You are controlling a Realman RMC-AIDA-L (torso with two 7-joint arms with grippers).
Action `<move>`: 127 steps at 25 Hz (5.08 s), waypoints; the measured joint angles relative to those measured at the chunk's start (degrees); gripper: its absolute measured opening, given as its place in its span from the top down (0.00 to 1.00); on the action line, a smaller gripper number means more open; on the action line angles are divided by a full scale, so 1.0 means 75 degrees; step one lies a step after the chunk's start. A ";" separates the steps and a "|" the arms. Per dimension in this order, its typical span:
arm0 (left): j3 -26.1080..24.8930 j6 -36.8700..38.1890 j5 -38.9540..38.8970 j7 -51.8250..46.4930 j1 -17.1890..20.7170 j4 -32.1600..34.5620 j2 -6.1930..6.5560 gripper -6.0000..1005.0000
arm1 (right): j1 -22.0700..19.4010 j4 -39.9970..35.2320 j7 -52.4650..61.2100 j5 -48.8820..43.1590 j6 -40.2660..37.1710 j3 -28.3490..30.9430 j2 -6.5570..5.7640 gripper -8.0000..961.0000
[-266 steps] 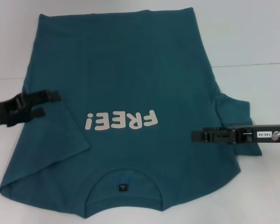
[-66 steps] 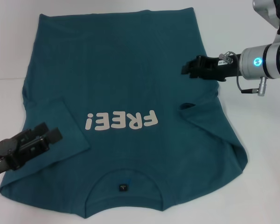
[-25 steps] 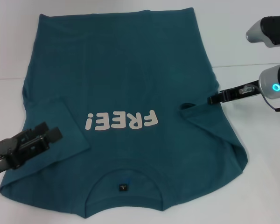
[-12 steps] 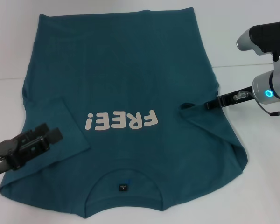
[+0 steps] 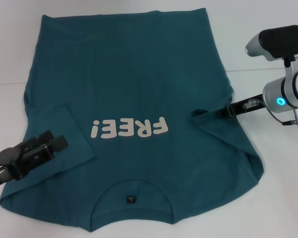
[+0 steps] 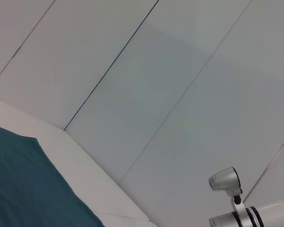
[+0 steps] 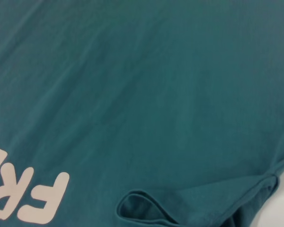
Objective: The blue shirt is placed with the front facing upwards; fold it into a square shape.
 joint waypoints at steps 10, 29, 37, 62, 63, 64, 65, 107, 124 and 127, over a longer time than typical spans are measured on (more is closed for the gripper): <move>0.0020 0.0000 0.0000 0.0000 0.0001 0.0004 0.0000 0.12 | -0.0036 -0.0002 0.0061 -0.0021 -0.0014 -0.0005 -0.0043 0.68; -0.0001 0.0002 0.0000 0.0000 0.0030 0.0004 0.0000 0.12 | -0.0114 -0.0586 0.0270 -0.0021 -0.0988 -0.0002 -0.0061 0.86; 0.0000 0.0008 0.0000 0.0000 0.0014 0.0004 0.0000 0.12 | -0.0108 -0.0618 0.0528 -0.0021 -0.0949 0.0007 -0.0088 0.87; -0.0008 -0.0013 0.0000 0.0011 0.0069 -0.0008 0.0000 0.12 | -0.0033 -0.1705 0.0553 0.0256 -0.2983 0.0001 0.0424 0.95; -0.0029 -0.0013 0.0000 0.0012 0.0073 -0.0009 0.0000 0.12 | -0.0032 -0.1695 0.0555 0.0261 -0.2981 0.0018 0.0416 0.95; -0.0049 -0.0012 0.0000 0.0012 0.0076 -0.0011 0.0000 0.12 | -0.0035 -0.1693 0.0555 0.0289 -0.2979 0.0043 0.0397 0.95; -0.0079 -0.0013 0.0000 0.0012 0.0079 -0.0017 0.0000 0.12 | -0.0047 -0.1691 0.0557 0.0325 -0.2979 0.0064 0.0375 0.94; -0.0177 -0.0119 -0.0030 0.0059 -0.0033 -0.0262 0.0000 0.12 | 0.0159 0.0269 0.0598 0.1654 0.2375 0.0163 0.0319 0.29; -0.0176 -0.0119 -0.0083 0.0039 -0.0097 -0.0309 0.0000 0.12 | -0.0225 -0.0432 0.1607 0.0426 -0.0822 0.0090 -0.0375 0.30; -0.0175 -0.0135 -0.0083 0.0054 -0.0115 -0.0317 0.0000 0.12 | -0.0206 -0.0358 0.1613 0.0486 -0.0601 0.0089 -0.0287 0.30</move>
